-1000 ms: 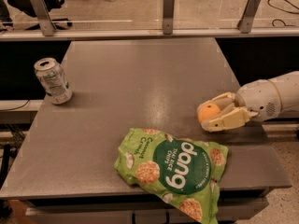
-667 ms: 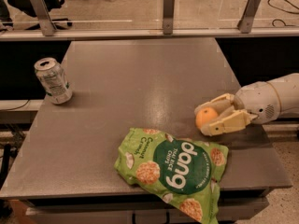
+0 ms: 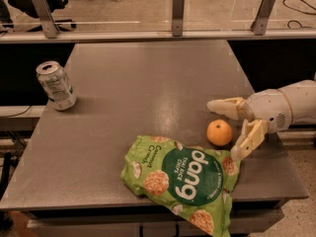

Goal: Move orange near green rice chip bag

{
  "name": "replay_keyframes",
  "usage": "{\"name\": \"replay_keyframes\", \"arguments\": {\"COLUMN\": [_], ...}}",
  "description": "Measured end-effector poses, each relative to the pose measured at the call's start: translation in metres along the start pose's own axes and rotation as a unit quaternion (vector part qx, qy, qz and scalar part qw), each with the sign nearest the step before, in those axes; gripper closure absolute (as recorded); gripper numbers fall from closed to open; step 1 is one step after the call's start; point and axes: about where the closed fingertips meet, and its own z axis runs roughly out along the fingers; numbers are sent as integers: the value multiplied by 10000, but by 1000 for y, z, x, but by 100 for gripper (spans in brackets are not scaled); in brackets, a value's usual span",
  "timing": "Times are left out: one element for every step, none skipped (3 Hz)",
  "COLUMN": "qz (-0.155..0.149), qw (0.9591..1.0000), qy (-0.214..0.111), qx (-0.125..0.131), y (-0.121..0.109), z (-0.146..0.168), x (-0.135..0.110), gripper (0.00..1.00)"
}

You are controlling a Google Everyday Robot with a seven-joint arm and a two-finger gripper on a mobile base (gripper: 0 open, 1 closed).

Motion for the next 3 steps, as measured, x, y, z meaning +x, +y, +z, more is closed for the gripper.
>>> {"name": "replay_keyframes", "arguments": {"qz": [-98, -722, -1297], "qw": [9998, 9935, 9750], "qy": [27, 64, 87], "qx": [164, 877, 1800], "y": [-2, -19, -41], "z": [-9, -56, -108], "x": [-7, -52, -98], "gripper": [0, 0, 0]}}
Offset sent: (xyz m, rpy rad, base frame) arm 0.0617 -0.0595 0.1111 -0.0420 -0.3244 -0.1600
